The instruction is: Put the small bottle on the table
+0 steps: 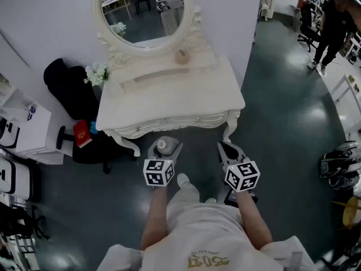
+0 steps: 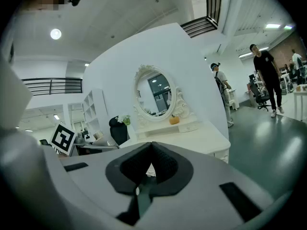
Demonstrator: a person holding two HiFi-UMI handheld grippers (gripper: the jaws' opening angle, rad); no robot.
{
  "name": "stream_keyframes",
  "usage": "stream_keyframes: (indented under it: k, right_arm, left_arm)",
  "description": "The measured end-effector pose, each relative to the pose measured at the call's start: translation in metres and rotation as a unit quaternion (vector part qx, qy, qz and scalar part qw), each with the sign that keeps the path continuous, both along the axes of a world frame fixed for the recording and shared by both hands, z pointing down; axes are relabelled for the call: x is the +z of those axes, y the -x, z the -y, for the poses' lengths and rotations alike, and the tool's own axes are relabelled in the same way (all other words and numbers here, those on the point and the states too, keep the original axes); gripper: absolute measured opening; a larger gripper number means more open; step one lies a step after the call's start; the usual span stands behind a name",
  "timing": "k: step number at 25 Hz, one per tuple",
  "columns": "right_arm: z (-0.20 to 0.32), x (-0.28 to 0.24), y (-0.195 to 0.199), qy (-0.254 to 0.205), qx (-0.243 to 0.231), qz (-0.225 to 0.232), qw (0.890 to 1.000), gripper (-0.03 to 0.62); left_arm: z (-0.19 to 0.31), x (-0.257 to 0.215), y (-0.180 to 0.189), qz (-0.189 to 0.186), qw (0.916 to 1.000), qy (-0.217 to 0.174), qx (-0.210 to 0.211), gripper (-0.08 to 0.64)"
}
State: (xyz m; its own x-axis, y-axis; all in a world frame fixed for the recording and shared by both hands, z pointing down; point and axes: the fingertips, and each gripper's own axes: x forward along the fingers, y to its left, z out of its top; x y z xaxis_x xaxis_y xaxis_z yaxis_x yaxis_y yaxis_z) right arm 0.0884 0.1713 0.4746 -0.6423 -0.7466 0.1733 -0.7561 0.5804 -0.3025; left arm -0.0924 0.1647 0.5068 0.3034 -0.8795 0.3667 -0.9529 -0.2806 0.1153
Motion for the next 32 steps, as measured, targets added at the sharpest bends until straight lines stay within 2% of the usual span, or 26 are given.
stream_keyframes:
  k: [13,19,24,32]
  right_arm:
    - [0.005,0.002,-0.017,0.008,-0.002,0.009,1.000,0.012]
    - [0.027,0.013,-0.014,0.016,0.006,0.004,1.000,0.012]
    - [0.077,0.027,-0.011,0.028,0.015,0.000,1.000,0.012]
    - [0.193,0.045,0.007,0.048,0.026,-0.022,0.998,0.012]
  left_arm:
    - [0.003,-0.001,-0.024,0.001,0.9999,0.006,0.016,0.350]
    - [0.026,0.004,-0.022,-0.003,0.9997,0.010,0.020,0.350]
    - [0.073,0.023,-0.016,0.003,0.9993,0.024,0.029,0.350]
    - [0.194,0.041,0.007,-0.014,0.9984,0.043,0.033,0.350]
